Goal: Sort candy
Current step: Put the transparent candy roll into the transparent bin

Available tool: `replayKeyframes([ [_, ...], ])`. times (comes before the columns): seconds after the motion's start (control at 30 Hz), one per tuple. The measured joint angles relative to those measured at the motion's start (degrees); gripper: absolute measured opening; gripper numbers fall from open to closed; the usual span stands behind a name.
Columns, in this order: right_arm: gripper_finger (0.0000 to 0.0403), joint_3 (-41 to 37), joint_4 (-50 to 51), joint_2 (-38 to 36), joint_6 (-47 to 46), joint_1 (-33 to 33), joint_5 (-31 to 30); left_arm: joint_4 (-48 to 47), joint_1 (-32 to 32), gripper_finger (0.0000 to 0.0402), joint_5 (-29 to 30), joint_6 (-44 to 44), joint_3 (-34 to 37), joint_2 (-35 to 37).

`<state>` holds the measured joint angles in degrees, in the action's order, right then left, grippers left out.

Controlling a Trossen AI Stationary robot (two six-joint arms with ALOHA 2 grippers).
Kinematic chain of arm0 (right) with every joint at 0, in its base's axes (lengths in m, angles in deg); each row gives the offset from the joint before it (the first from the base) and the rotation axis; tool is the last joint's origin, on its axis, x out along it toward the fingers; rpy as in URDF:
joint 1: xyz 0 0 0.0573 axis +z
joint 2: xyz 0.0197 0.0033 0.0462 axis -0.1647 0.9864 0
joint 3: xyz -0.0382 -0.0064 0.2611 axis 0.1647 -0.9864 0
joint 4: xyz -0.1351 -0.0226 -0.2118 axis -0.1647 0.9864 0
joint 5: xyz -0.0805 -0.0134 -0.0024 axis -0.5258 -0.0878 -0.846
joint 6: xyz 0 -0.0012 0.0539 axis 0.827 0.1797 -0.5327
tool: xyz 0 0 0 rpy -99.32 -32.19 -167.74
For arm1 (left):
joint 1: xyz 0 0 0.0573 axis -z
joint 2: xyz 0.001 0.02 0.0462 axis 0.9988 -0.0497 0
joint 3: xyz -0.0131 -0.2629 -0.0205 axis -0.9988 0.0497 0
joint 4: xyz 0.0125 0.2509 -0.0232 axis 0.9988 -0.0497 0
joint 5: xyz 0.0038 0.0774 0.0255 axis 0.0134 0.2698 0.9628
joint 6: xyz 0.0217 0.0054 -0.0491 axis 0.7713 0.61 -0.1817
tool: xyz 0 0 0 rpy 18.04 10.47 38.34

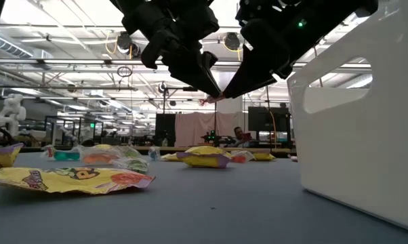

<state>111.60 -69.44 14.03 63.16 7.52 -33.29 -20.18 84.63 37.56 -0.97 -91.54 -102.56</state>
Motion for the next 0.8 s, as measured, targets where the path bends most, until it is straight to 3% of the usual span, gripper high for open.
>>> replayKeyframes([
  [0.33, 0.0028, 0.0, -0.35, 0.0, -0.22, -0.19, -0.01, -0.17, 0.71, 0.0022, 0.12, -0.25, 0.0, 0.0],
  [0.5, 0.0029, 0.0, -0.37, 0.0, -0.22, -0.18, 0.04, -0.17, 0.79, 0.0049, 0.14, -4.17, 0.0, 0.0],
  [0.67, 0.0059, 0.0, 1.01, -0.58, -0.23, -0.09, 0.06, -0.63, 0.81, 0.0114, -0.33, -7.48, -0.04, 0.02],
  [0.8, 0.0052, 0.0, 3.36, -2.59, -0.11, 0.33, 1.82, -1.93, 0.81, 0.0167, -0.41, -10.4, -0.06, 2.01],
])
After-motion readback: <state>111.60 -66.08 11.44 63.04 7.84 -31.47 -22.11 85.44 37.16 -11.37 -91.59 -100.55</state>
